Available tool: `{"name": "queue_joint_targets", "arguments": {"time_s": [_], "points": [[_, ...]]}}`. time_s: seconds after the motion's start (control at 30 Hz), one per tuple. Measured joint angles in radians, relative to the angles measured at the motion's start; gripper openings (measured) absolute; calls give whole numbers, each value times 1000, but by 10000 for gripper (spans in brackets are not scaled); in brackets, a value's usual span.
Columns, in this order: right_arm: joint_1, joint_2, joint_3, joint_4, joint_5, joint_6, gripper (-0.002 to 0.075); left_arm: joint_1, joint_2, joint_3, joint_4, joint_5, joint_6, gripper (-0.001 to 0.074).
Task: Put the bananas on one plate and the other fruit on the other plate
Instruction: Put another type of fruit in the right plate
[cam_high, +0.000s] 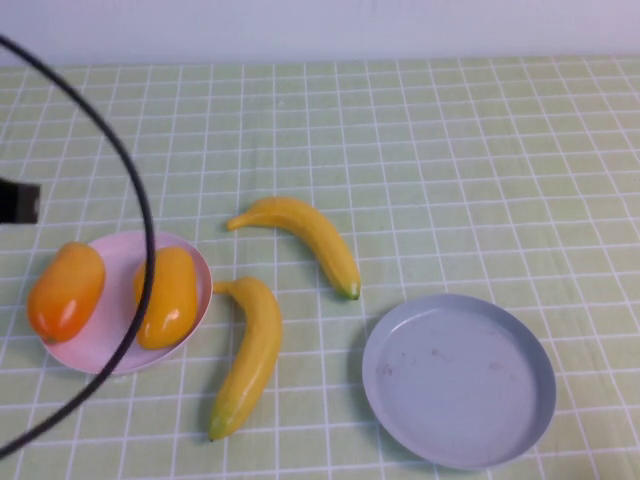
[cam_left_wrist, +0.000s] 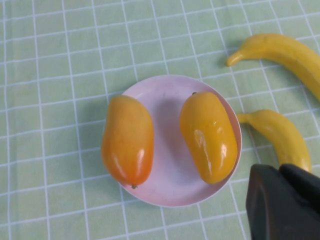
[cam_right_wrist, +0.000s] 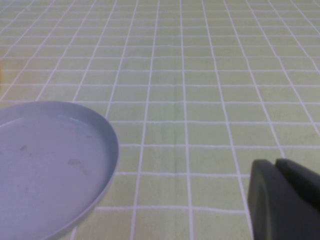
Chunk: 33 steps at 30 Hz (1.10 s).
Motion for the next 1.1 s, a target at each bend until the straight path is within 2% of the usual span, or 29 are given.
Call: {"name": "queue_joint_targets", "arguments": {"time_s": [0.4,0.57,0.77,0.87,1.0,1.1], "points": [[0,0,0,0,0,0,-17,0,-541,476,-39,-296,0,0],[0,0,0,0,0,0,-17,0,-701,618,-37,-316,0,0],[0,0,0,0,0,0,-17,0,-751,708,-32,-284,0,0],[0,0,0,0,0,0,-17,0,-751,743,-32,-333,0,0],[0,0,0,0,0,0,-17,0,-751,819,-26,-487,0,0],[0,-2,0,0,0,0,-17,2,-753,891,1,-666,13,0]]}}
